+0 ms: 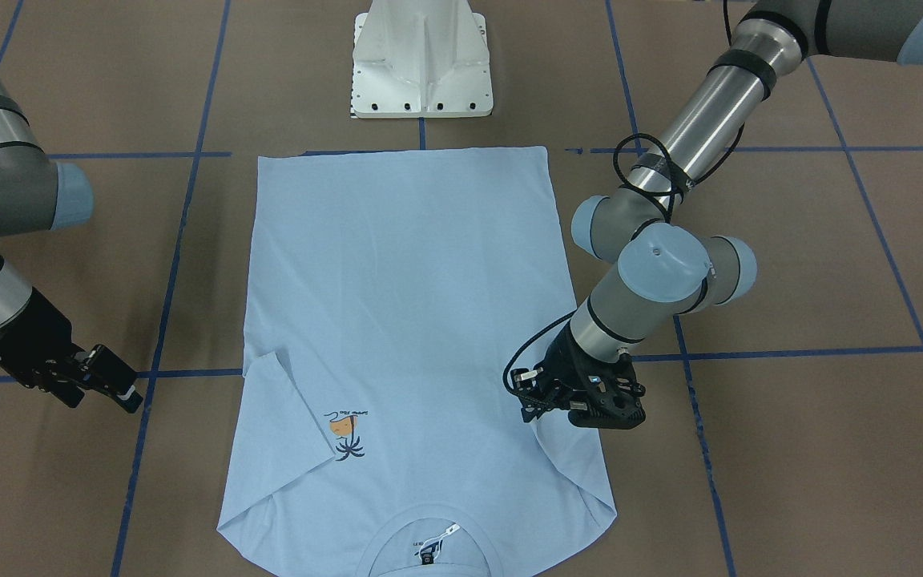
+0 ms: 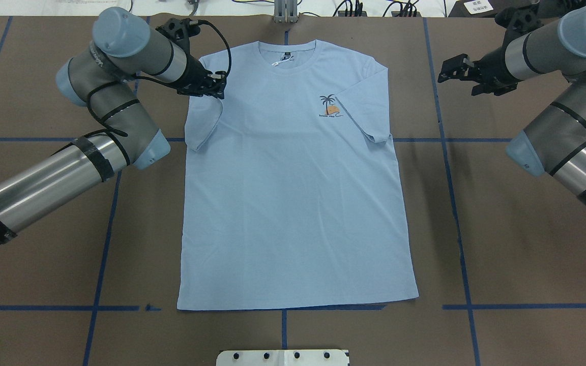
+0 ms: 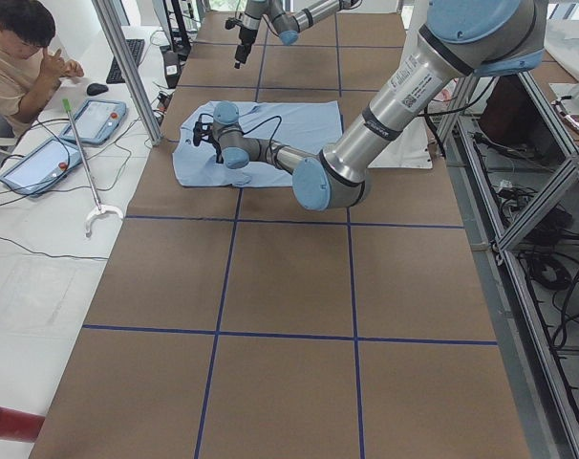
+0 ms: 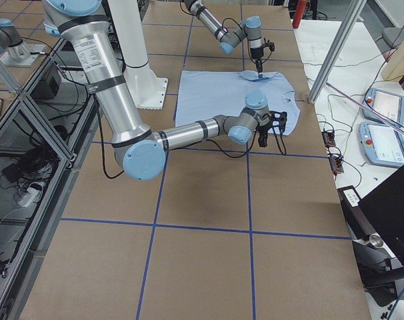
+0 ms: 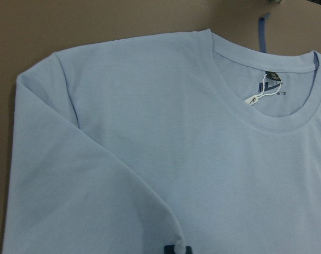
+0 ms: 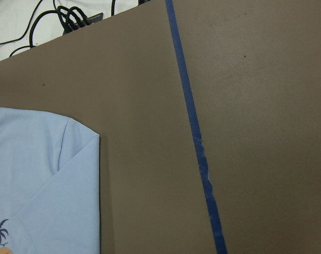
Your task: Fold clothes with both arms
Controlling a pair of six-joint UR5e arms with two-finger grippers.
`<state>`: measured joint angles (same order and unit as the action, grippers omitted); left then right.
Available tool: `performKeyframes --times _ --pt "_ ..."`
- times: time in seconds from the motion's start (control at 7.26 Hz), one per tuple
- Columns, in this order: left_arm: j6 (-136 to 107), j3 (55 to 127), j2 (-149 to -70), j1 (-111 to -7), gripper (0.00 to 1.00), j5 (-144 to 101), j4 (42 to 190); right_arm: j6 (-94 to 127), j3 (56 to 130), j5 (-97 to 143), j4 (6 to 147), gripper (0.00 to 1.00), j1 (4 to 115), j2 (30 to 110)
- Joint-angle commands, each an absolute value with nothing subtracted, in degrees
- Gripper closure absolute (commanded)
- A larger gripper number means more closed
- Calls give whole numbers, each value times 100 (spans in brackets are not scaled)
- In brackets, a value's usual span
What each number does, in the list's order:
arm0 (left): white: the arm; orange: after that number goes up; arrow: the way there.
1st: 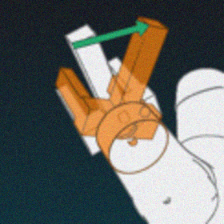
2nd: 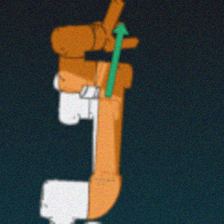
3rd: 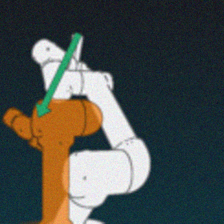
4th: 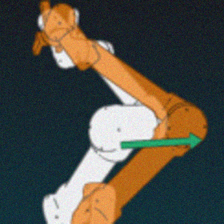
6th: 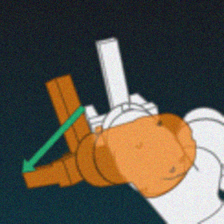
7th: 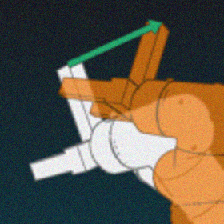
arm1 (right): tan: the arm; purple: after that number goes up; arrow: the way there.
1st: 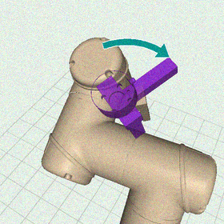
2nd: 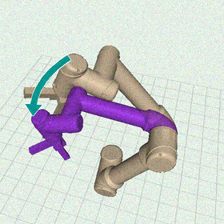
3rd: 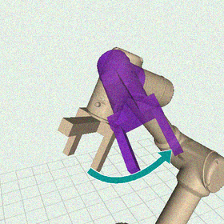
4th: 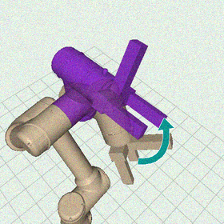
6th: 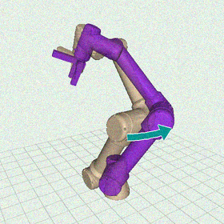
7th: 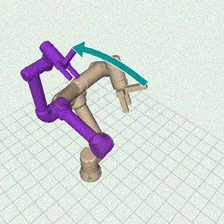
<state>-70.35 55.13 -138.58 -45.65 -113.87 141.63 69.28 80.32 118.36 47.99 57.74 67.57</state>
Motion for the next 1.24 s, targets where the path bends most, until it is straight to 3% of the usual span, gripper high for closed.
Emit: performKeyframes --times 0.0,0.14,0.55,0.83,1.1 --pt "-7136 5440 -13983 -4413 21 -11259 14300 7013 8042 11603 4816 0 5608 6680" --pt "-7415 5597 -13983 -4290 16 -11259 14309 7040 8138 11619 4834 0 5599 6671" --pt "-8137 6719 -13538 -3816 16 -11259 14248 8818 9068 11619 4904 0 4872 6785" --pt "-8409 8228 -12459 -3562 21 -11303 14151 9953 10460 11558 5140 2 4091 7729" --pt "-8981 8717 -12200 -3271 17 -11259 14089 10494 11824 10273 5379 2 2653 9080"
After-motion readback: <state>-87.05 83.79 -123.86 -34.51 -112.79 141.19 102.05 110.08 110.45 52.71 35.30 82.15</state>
